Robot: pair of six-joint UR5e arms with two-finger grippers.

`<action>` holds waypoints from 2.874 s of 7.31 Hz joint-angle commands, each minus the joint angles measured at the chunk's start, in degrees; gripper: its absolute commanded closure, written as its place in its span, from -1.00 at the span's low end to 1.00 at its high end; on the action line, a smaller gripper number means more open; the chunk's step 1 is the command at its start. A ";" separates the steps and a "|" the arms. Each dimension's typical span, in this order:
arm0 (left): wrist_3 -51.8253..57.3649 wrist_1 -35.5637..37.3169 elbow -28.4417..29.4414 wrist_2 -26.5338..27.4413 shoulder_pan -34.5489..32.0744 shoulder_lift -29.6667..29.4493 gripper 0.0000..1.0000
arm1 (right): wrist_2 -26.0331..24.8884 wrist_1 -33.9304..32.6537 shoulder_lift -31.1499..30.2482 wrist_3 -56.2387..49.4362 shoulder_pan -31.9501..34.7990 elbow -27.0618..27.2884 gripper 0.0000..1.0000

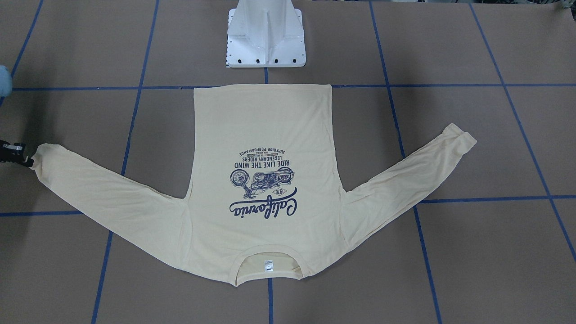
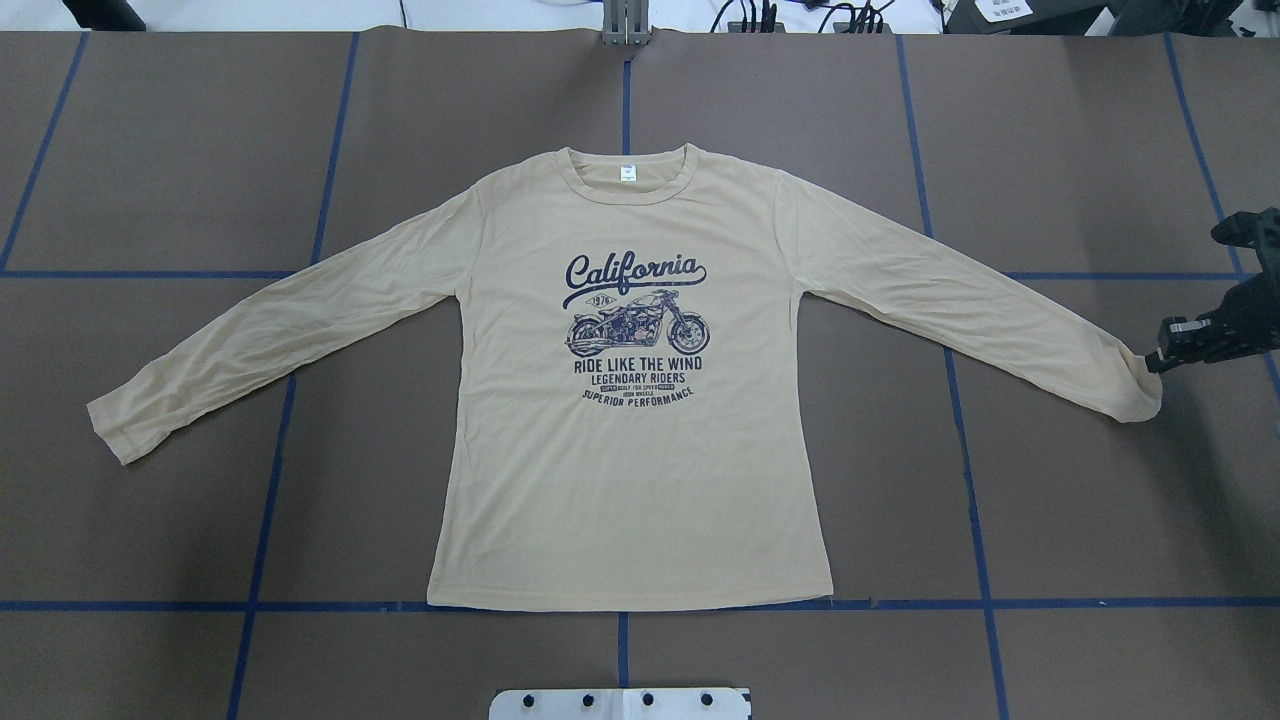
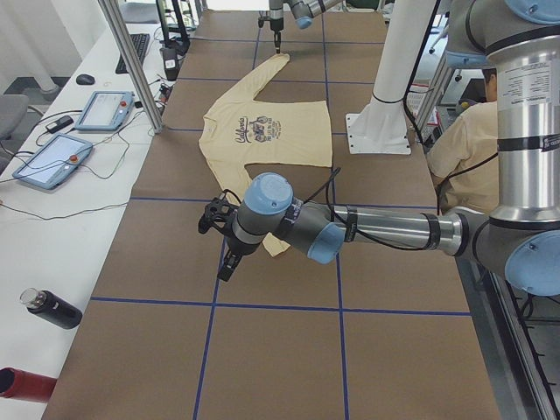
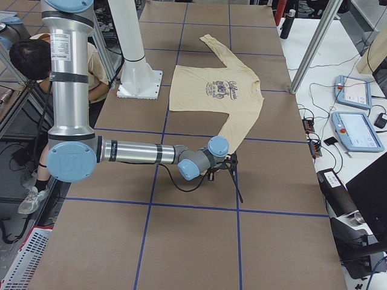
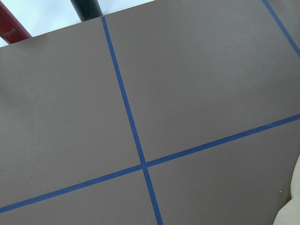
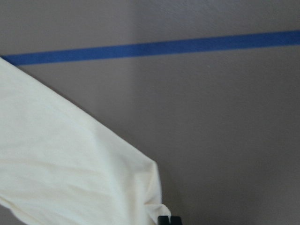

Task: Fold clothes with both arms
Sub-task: 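Lower the right gripper onto the sleeve cuff nearest it and grasp, then carry the sleeve with the right gripper across the shirt toward the collar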

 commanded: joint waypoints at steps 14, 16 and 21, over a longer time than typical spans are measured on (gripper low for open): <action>-0.34 -11.95 6.68 -2.07 0.88 0.06 -0.99 | -34.60 -8.45 64.43 58.29 -30.65 -18.59 1.00; -0.16 -11.95 6.77 -1.98 0.88 0.06 -0.99 | -36.53 -7.75 68.12 57.93 -30.74 -23.77 1.00; -0.25 -12.92 6.77 -4.78 1.06 0.15 -0.99 | -39.26 -3.53 72.88 58.98 -30.66 -31.97 -0.89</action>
